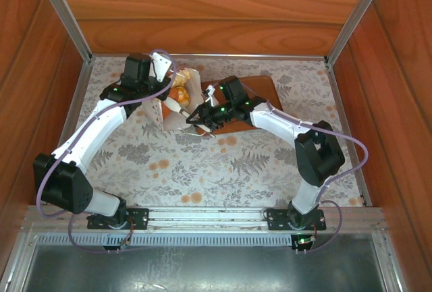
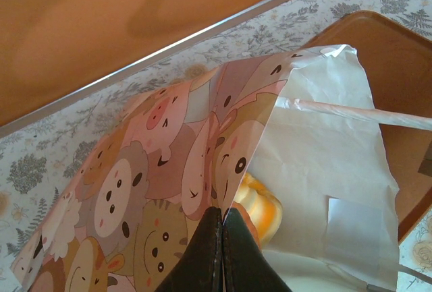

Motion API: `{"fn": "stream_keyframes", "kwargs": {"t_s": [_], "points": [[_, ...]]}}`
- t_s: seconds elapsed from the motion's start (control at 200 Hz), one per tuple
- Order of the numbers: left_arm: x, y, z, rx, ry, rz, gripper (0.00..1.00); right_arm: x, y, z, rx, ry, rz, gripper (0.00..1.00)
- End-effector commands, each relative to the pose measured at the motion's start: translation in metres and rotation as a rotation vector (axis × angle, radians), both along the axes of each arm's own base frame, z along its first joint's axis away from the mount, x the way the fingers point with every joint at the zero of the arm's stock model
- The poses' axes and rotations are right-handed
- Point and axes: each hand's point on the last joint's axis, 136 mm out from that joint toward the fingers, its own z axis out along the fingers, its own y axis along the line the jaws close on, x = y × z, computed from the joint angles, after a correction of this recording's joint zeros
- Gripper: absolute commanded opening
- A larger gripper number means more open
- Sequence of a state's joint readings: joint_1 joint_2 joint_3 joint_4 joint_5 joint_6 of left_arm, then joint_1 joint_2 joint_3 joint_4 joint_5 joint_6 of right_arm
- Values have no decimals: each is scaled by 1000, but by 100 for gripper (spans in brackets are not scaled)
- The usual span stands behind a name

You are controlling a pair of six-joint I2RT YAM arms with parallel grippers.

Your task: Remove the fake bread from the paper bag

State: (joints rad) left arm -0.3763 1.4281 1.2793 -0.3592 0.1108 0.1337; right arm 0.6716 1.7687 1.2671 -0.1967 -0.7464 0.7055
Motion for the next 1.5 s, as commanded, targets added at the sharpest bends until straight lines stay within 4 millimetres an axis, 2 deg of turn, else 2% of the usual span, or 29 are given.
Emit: {"fn": "stream_keyframes", "kwargs": {"t_s": [0.0,0.205,0.36,0.445,0.465,0.535,0.755,0.95,1.259,1.494], "points": [[-3,-6,23,-48,-62,-21,0,4,6,15,60,-18,29,47],[-1,-5,18,-43,-52,-8,0,1,2,22,67,-35,26,32],[1,-2,17,-41,-47,20,0,-5,-4,32,72,-67,19,25],[1,-1,18,-47,-49,30,0,-8,-9,32,65,-73,9,24],[2,0,19,-47,-51,36,0,-11,-12,44,79,-97,4,24],[4,5,19,-43,-60,66,0,-14,-16,50,82,-115,-8,24],[6,4,23,-72,-87,78,0,-26,-35,56,46,-128,-58,24],[9,3,29,-88,-113,81,0,-38,-57,66,19,-159,-115,24],[10,5,22,-80,-104,90,0,-40,-98,89,22,-217,-224,23],[7,4,24,-85,-107,78,0,-45,-144,116,-3,-293,-332,24]]}}
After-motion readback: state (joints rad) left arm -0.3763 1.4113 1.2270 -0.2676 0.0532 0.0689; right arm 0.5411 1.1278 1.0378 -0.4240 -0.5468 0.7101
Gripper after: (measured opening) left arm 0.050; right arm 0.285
